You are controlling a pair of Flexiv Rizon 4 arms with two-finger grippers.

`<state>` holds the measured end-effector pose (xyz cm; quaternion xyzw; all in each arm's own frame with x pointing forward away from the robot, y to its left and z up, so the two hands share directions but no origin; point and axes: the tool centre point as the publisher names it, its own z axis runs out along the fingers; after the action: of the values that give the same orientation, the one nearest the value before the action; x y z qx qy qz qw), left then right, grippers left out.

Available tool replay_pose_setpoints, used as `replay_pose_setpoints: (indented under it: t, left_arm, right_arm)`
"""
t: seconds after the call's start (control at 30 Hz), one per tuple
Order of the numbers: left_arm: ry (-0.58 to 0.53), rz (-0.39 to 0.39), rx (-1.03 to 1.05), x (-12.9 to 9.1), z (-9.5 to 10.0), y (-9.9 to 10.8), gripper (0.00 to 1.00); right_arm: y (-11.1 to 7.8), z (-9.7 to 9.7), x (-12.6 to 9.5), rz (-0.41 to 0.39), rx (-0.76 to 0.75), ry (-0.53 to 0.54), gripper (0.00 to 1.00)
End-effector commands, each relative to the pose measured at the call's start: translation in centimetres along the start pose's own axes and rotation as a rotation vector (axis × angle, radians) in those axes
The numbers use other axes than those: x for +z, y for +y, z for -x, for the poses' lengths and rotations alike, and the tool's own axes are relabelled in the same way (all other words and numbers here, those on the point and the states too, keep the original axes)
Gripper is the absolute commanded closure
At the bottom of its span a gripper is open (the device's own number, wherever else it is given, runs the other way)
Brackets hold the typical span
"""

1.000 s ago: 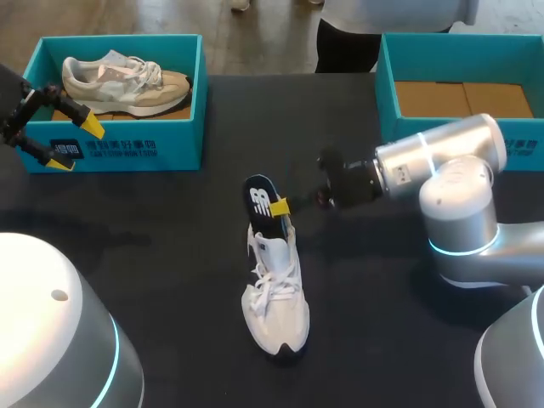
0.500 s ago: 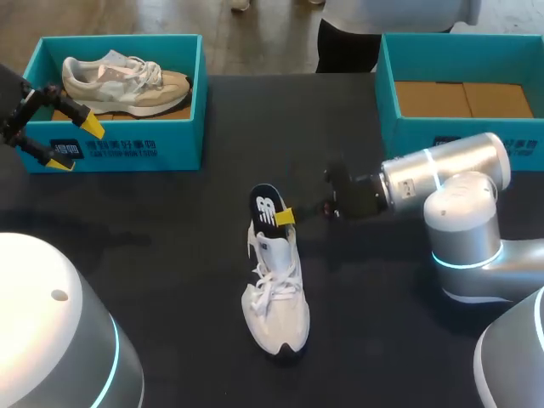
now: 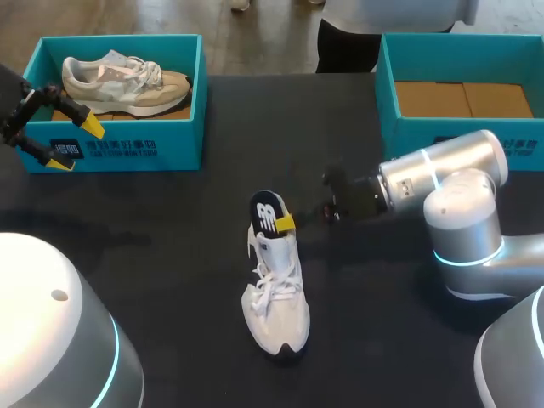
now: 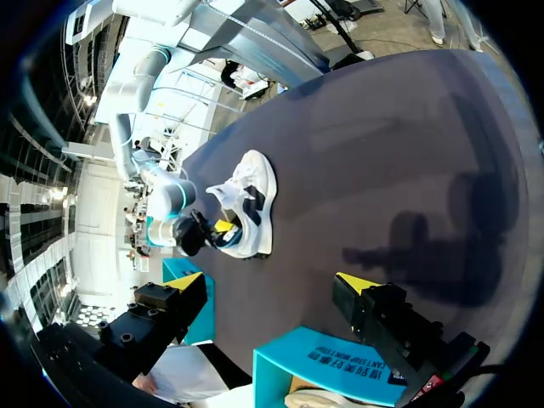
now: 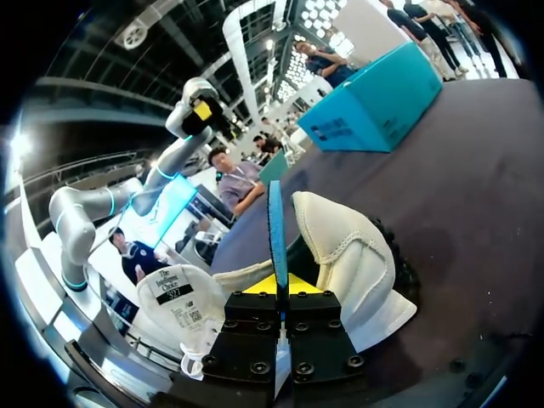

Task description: Take the shoe out of the shoebox, open the shoe tongue, remove and reinsert the insole, then place the shoe into the shoebox

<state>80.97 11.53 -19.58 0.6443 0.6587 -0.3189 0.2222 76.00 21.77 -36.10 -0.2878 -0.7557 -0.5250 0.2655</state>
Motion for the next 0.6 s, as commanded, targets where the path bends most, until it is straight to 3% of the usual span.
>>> replay_pose_setpoints:
  t: [0.03,0.43,0.53,0.57,0.6]
  left_arm:
    - [0.001,0.000,0.001,0.0,0.0,0.0,0.00]
    - [0.001,0.000,0.001,0.0,0.0,0.0,0.00]
    - [0.001,0.000,0.001,0.0,0.0,0.0,0.00]
    - [0.001,0.000,0.001,0.0,0.0,0.0,0.00]
    - [0.001,0.000,0.001,0.0,0.0,0.0,0.00]
  right_arm:
    - [-0.9,0.0,0.3,0.004,0.003,-0.003,1.00]
    - [-1.0,-0.4,0.3,0.013,-0.008,-0.016,1.00]
    - [-0.6,-0.6,0.2,0.011,-0.025,-0.018,0.71]
    - [-0.3,-0.7,0.2,0.013,-0.033,-0.018,0.57]
    - [-0.2,-0.7,0.2,0.012,-0.037,-0.020,0.53]
